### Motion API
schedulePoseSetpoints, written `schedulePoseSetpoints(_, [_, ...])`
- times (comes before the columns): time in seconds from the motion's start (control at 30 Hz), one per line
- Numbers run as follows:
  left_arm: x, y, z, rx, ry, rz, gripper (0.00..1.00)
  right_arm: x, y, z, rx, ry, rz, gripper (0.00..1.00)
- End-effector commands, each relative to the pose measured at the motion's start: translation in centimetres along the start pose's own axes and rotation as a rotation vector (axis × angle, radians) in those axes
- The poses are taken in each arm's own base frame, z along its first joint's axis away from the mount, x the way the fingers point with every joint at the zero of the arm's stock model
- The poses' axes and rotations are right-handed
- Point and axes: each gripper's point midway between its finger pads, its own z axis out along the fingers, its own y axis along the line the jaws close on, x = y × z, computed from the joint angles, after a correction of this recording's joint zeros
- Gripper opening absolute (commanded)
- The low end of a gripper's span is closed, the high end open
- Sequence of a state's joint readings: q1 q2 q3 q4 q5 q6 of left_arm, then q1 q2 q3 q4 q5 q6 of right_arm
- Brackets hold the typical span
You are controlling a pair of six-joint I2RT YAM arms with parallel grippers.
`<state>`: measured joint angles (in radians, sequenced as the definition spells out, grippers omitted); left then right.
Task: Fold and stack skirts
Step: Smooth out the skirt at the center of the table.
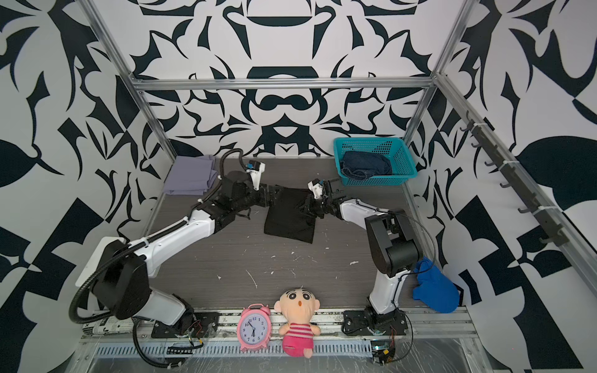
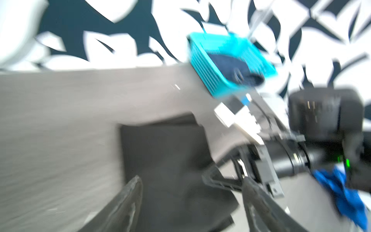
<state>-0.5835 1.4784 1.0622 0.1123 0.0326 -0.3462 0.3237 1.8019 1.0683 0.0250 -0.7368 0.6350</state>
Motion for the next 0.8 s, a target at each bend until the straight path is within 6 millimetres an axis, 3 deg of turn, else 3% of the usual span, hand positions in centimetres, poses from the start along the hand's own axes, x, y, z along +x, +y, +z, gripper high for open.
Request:
schedulePoseSetpoints(0.0, [0.8,2.4,-0.3,-0.075,-0.003,-0.036,0.81,0.7,0.2,0.0,0.007,0.011,-0.044,0.18])
schedulePoseSetpoints(0.27, [3.8,4.3,0.5,-0.129,0.074,-0.056,0.81,4.5,-6.3,0.7,0.193,0.091,-0.026,0.17])
schedulePoseSetpoints(0.4, [5.1,4.8,1.4,-0.140,0.117,-0.056,0.78,4.6,-7.3,1.1,0.221,0.100,-0.027,0.17])
schedulePoseSetpoints(0.6, [6.4,3.9,2.8,-0.076,0.179,-0.083,0.70,3.6,-6.1,0.6,0.217,0.089,-0.055,0.16])
schedulePoseSetpoints(0.77, [7.6,2.9,4.5,-0.014,0.222,-0.116,0.65,2.1,-3.0,-1.0,0.192,0.051,-0.101,0.16])
